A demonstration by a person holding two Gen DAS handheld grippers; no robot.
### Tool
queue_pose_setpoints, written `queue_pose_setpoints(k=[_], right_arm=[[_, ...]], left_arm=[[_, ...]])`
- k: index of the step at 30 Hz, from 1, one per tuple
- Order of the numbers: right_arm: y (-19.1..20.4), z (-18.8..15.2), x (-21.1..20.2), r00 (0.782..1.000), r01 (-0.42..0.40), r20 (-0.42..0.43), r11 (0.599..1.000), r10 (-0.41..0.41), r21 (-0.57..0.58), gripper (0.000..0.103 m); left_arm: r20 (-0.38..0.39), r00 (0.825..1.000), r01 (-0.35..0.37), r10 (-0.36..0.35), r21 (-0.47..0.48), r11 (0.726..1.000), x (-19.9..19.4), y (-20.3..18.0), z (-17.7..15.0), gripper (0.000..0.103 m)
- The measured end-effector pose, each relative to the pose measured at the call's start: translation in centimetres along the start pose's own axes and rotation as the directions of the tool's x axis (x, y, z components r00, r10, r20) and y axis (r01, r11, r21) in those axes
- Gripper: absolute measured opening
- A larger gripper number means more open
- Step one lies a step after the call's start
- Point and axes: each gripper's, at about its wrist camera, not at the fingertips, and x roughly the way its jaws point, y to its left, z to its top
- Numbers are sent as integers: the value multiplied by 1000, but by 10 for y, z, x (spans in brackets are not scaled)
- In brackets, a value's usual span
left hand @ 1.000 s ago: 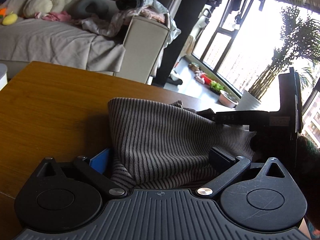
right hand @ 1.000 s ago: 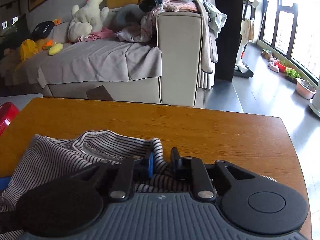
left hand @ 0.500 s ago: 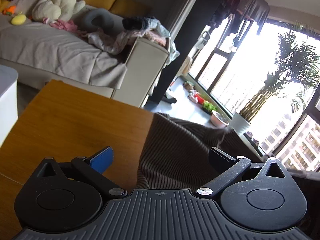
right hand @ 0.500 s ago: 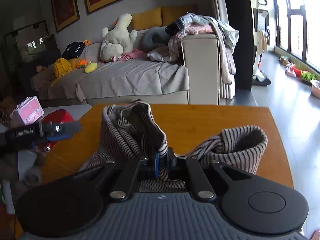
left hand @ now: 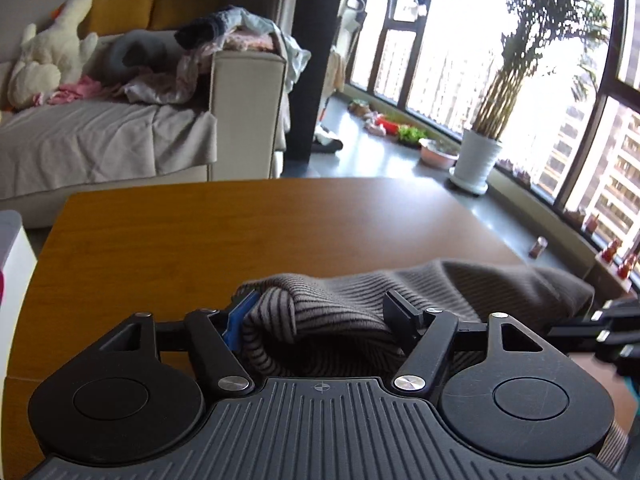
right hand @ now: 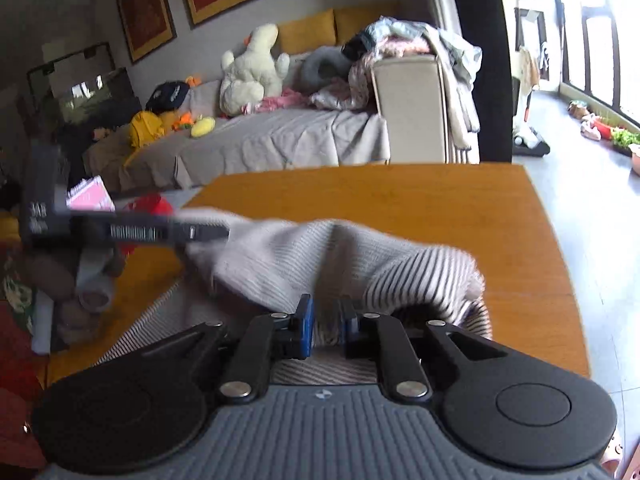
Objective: Fold clothes
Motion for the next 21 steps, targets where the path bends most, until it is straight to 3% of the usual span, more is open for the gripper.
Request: queue_pose_setpoints(k=[2,3,4,7,9,11,14,16,20,21], right_arm=[[-15,8,-19,996,56,62,997,-59,46,39],[-23,12,-28,992,83,91,994,-90,71,56],[-31,13,-28,987,118,95,988,-127,98,59],[-56,8,-18,991,119,26,966,-128,228,60],[-68,0,-8,996,91,-17,948,-90,306,61],[-70,-7,0,997,75,-37,940,-66,333,62],[-68,-5,13,998,61,-46,933,-48,356,65],[-66,-3,22,998,35,-56,926,-15,375,66],[-60,-5,45,992,67,-125,935,-25,347,66],[-60,-6,46,992,65,-126,938,-22,341,66]], left_arm=[[-71,997,6,-4,34,999,-1,1,-14,72],[-112,994,19,-14,46,999,-1,2,-21,72],[-152,988,36,-27,56,998,-3,3,-29,72],[-199,979,68,-53,70,995,-15,7,-45,74],[-164,982,94,-93,-2,996,-31,18,-40,89],[-97,988,109,-120,-115,987,-42,33,-28,95],[-41,983,160,-179,-283,946,-37,54,-2,97],[-44,978,178,-206,-354,918,-21,62,14,98],[-112,975,137,-190,-365,921,23,64,31,97],[-144,974,116,-177,-354,928,33,63,32,92]])
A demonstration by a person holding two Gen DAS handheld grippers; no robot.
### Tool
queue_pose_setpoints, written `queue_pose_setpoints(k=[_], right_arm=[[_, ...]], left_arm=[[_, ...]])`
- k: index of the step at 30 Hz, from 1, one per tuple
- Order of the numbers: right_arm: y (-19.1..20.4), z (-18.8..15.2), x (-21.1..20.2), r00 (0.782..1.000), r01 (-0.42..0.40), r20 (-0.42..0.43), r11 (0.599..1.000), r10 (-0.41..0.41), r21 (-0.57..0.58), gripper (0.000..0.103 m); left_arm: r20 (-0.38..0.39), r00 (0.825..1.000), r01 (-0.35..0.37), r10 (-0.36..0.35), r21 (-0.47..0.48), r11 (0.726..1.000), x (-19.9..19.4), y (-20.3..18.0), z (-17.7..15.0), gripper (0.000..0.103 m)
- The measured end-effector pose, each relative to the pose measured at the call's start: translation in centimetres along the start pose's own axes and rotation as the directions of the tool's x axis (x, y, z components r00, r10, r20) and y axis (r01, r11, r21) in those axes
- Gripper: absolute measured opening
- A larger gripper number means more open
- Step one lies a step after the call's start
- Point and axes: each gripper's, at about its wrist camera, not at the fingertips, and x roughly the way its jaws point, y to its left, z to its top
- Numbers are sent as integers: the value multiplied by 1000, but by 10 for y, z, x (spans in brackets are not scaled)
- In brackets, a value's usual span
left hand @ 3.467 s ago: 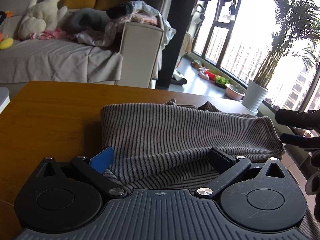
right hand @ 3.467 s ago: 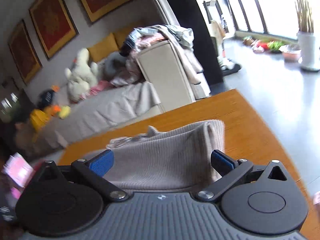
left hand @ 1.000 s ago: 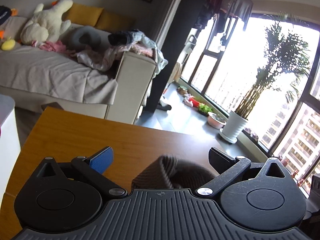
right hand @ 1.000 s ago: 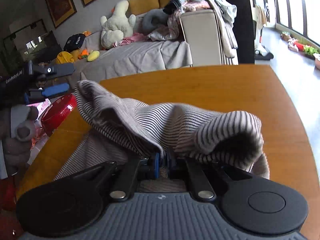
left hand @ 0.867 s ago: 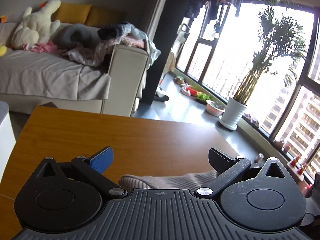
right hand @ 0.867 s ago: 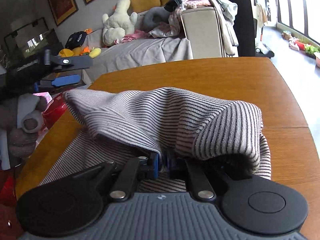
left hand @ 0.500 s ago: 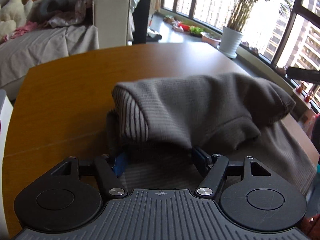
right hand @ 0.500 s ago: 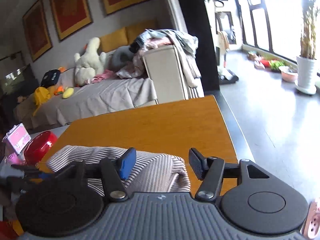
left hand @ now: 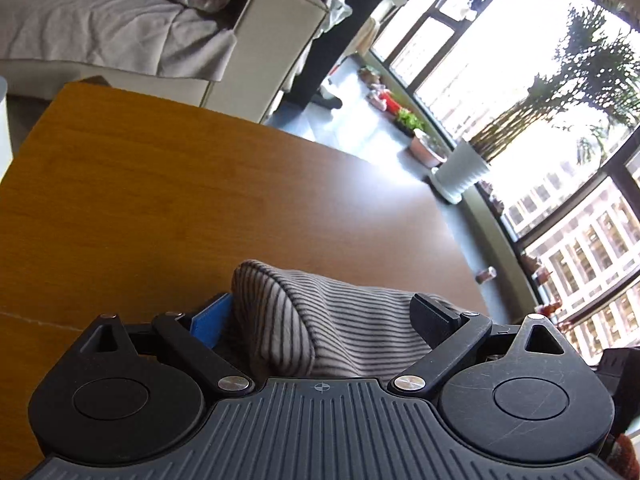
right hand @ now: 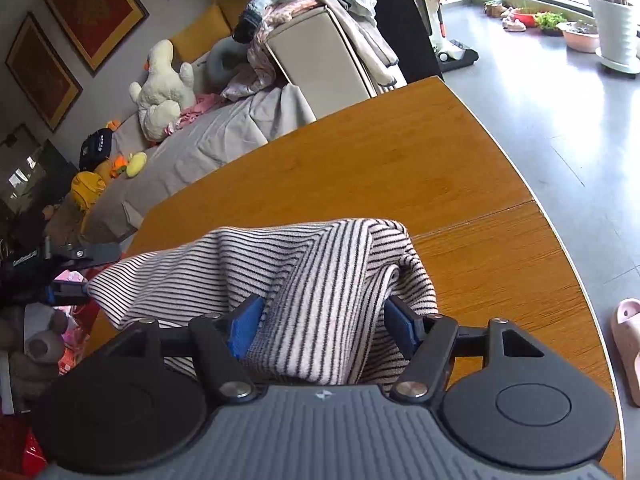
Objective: Fold clothes
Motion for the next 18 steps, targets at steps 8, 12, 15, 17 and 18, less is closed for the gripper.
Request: queue_pose_setpoints(k=[8,12,15,17,18], right_arm=[[10,6,16,1000,5,10,995,-3,-105,43],[18,49,40,997,16,71,989,-6,-149,26],[27,77,38,990,-19,136,988,40,-150,24],[31,80,23,982,-40,173,984,71,-176,24],[33,81,15,978,-51,190,981,87,-188,24]], left_arm=[[-10,999,-43,45,130,991,14,-1,-7,69],[71,994,-92,81,165,982,13,-6,17,44],[149,988,-79,52,187,979,-7,-19,32,42],[188,982,-71,30,216,974,-27,-30,27,42],[192,981,-66,21,232,971,-35,-34,19,42]])
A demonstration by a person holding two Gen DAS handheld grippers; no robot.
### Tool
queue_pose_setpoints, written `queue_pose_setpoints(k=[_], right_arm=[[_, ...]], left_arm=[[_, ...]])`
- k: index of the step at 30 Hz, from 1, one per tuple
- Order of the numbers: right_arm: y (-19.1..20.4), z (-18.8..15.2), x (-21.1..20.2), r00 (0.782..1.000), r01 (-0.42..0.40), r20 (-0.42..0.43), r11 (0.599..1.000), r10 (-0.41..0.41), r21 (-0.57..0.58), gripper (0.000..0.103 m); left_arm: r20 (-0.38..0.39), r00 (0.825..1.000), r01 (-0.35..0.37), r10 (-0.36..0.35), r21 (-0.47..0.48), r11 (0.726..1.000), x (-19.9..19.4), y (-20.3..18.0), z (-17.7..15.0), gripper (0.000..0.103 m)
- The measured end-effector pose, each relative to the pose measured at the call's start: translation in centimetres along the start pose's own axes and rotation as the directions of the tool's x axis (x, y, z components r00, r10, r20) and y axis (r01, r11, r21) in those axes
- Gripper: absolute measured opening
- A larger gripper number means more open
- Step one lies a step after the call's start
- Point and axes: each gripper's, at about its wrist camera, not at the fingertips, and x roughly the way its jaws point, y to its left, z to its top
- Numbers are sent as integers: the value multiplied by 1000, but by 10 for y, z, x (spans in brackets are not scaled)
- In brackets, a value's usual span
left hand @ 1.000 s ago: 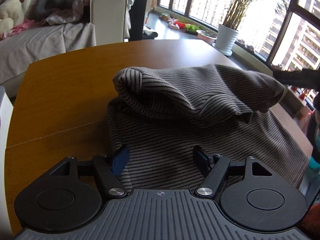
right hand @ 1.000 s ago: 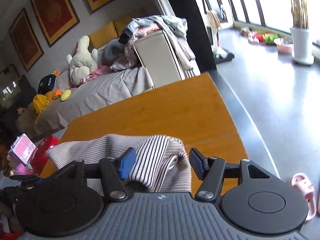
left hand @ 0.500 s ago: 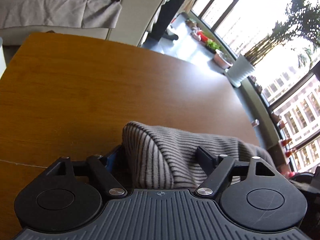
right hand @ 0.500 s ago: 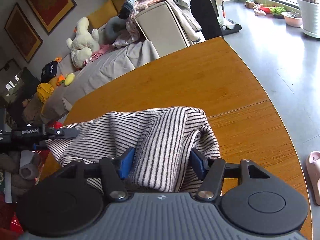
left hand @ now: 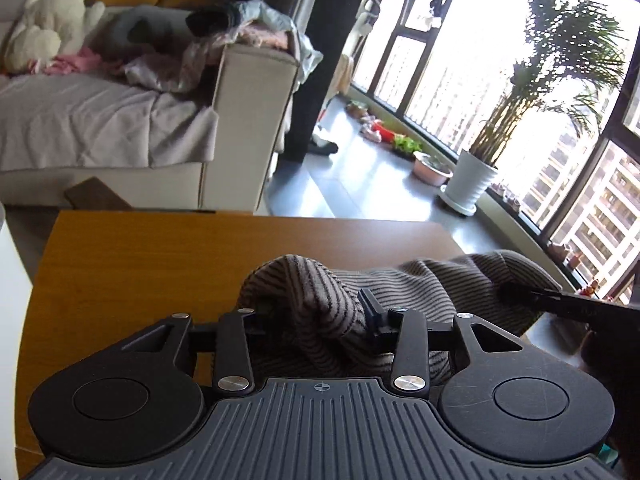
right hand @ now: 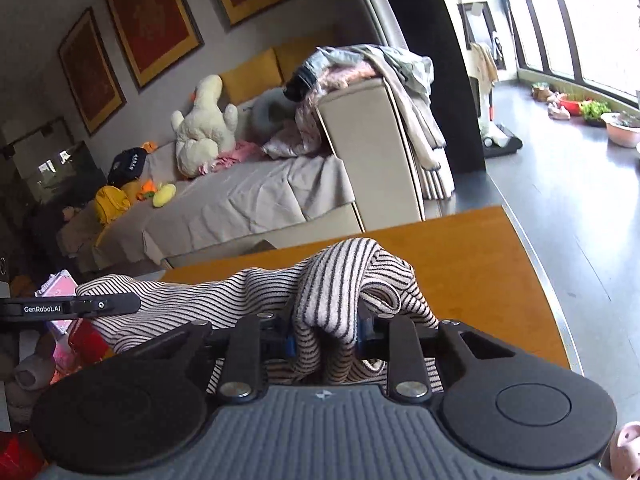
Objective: Fold clothes
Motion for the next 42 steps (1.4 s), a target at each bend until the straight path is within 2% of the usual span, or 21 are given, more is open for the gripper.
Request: queue_pose_setpoints(k=[3,7,11,12,13,14,16,17,19,20,21,22,24,26,27,28,30,31,34,36,42], right_arm=[[-6,-12,-21,999,-32,-21,999,33,38,24],[-15,-45,-45,997,-18,-77,999,22,51,24],[-25,-73,-47,991,36,-134,996,-25,79,27],[-25,-78,-46,989,54,-142,996,-43,70,31],[-26,-82,-45,987,71,-149,996,-61,62,39],[-26,-86,-43,985,89,-156,995,-79,53,43],[-23,-82,-48,983,114,-148,993,-108,37,60],[-22,-81,-51,982,127,-143,991,-122,29,64],[-20,-75,-62,986,137,-97,990,-136,8,69],[-20,-72,-67,987,143,-74,990,-142,-1,71],[-19,-69,-71,989,142,-48,990,-141,6,78],[-19,-65,-76,990,139,-13,990,-139,20,84],[-19,-59,-78,991,124,43,992,-126,33,83],[-12,-54,-72,990,120,77,993,-120,-5,61],[-7,-53,-66,991,111,81,993,-108,-28,43],[-4,-53,-59,993,98,71,994,-95,-37,39],[-1,-58,-43,998,65,28,997,-64,-47,39],[0,-63,-34,997,76,1,995,-76,-66,40],[1,-80,-20,992,109,-43,986,-115,-123,41],[3,-84,-24,993,108,-41,985,-115,-138,41],[19,-97,-43,993,62,-88,987,-76,-149,46]], left_arm=[[-20,999,36,-36,12,999,-25,-12,-27,42],[-100,989,102,-105,-36,994,-35,-18,-73,42],[-191,979,57,-69,-67,996,-23,-13,-108,44],[-206,977,35,-50,-74,997,-19,-9,-111,49],[-207,978,24,-39,-74,997,-18,-8,-113,50],[-201,979,15,-28,-65,998,-20,-9,-111,51],[-184,983,-14,9,-30,999,-26,-13,-106,58],[-166,986,-27,26,-5,1000,-32,-16,-103,59],[-116,992,-37,40,26,999,-49,-21,-97,66],[-87,996,-31,33,30,999,-56,-23,-93,75],[-60,998,-18,20,30,999,-63,-25,-90,82],[-33,999,-6,7,32,999,-69,-28,-87,85],[-25,999,41,-40,17,999,-67,-34,-82,89],[-45,994,94,-95,-6,996,-58,-40,-80,89],[-75,990,119,-120,-20,993,-49,-44,-83,89],[-107,984,142,-145,-34,989,-40,-47,-86,89],[-173,967,178,-186,-61,982,-19,-51,-97,89],[-191,963,181,-190,-63,981,-11,-51,-102,89],[-185,964,187,-193,-50,981,-1,-45,-106,89],[-182,961,197,-211,-89,976,4,-35,-99,89],[-119,980,151,-162,-95,984,37,-13,-72,89]])
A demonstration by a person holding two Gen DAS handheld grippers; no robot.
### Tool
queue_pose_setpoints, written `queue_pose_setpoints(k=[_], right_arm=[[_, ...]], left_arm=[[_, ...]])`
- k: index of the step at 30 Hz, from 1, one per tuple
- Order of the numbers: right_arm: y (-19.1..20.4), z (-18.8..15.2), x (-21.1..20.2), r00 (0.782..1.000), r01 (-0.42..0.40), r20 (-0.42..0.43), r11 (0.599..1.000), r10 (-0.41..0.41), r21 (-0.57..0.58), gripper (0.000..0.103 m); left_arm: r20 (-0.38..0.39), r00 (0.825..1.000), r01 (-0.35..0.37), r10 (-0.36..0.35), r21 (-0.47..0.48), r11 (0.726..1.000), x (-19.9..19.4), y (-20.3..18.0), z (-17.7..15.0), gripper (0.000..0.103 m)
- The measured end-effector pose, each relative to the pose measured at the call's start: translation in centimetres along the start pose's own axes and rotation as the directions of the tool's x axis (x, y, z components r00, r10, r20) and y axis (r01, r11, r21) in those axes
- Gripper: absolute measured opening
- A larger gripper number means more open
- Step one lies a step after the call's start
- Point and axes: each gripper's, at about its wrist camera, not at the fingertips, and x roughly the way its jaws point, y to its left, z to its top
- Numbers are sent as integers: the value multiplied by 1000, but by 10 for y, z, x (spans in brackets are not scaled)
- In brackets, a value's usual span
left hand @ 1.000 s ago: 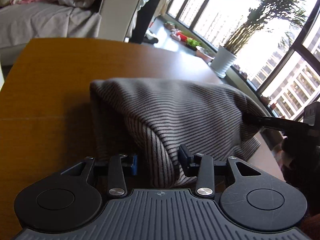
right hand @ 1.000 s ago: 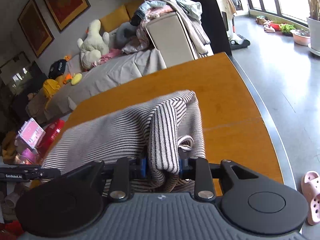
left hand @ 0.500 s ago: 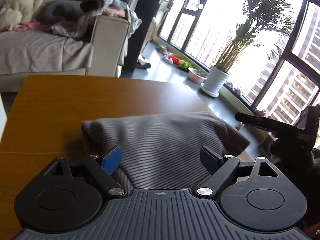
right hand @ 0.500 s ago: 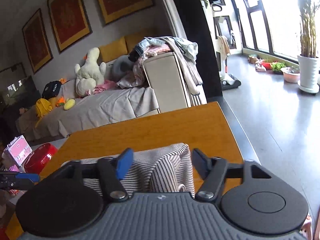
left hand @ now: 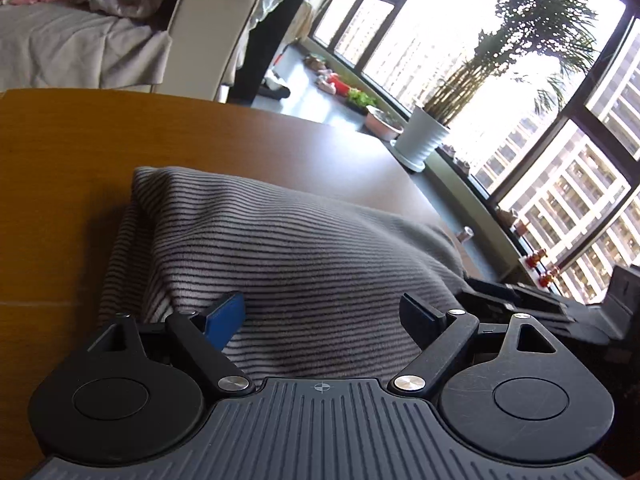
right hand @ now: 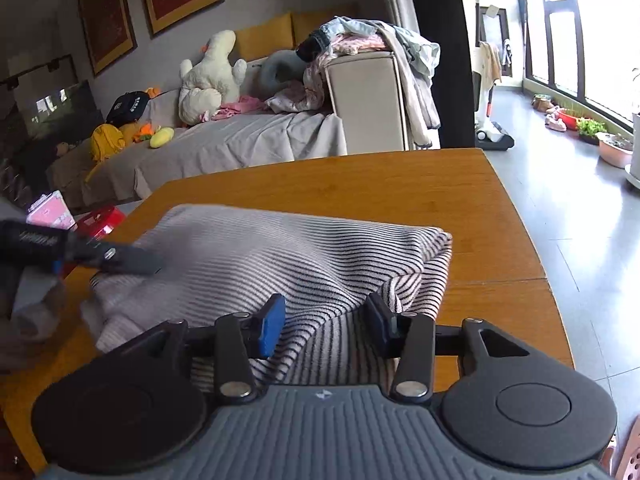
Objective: Fold clothes
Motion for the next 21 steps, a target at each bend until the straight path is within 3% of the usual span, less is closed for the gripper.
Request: queue_pose_setpoints(k=[5,8,12,16,19,21], right_arm=[[16,3,-18,998,-58,-27,997,57,-46,52],[10,24,-32,998,-52,45,998,53,-27,58],[-6,52,-21,993,60,108,996,-52,-67,58],[-24,60,25,995,98,20,995,-98,-30,56],[-18,38,52,990,125,-60,988,-131,-86,56],[-7,20,50,987,148,-49,979,-156,-144,56]], left_arm=[[24,997,-68,68,12,998,14,0,20,89],[57,991,-123,119,73,990,-1,-21,18,91],[95,991,-112,99,147,983,-25,-51,5,92],[46,998,-40,34,132,990,-24,-63,-8,90],[-10,999,-45,46,130,991,-8,-58,-16,86],[-16,999,-44,47,122,991,-2,-50,-14,84]])
